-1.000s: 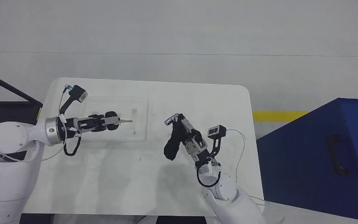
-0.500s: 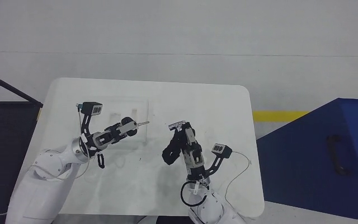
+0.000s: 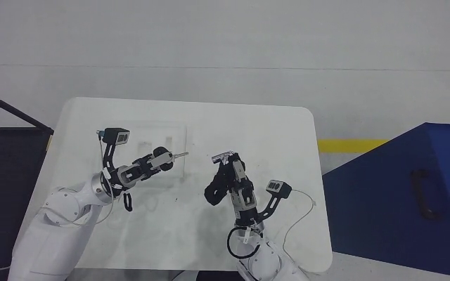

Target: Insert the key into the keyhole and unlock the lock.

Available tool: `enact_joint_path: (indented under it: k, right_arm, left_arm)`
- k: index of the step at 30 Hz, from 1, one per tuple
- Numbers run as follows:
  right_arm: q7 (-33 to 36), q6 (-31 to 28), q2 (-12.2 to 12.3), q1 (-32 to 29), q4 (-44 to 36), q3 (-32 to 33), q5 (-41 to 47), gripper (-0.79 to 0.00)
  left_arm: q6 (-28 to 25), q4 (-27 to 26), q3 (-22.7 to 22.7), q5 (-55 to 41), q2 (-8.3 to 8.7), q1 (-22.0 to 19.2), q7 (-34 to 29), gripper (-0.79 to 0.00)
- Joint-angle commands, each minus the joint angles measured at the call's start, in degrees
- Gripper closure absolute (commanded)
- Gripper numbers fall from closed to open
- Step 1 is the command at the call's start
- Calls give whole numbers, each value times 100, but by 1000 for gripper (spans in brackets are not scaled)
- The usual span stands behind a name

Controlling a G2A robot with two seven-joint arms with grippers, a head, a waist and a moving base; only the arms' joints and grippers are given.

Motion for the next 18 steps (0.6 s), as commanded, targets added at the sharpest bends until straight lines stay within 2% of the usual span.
enact_joint_path:
  k: [1,5,7,14,18]
  right_arm:
    - [0,0,0,0,0,0,0,0]
    - [200,201,-2,-44,-73,11,275,0]
    - [213,68,7,-69,5,105,-92,0]
    - [-368,-373,-99,-192,302,75,-800,0]
    - [-409,-502,-127,-176,316,54,-916,0]
  left_arm:
    - [0,0,0,0,0,0,0,0]
    - [98,-40,40,25,-9,27,87,0]
    - [233,-177,151,-34,-33,129,227,0]
    - [114,-346,331,-66,-104,714,700,0]
    - [190,-387,283,-87,-107,792,778,0]
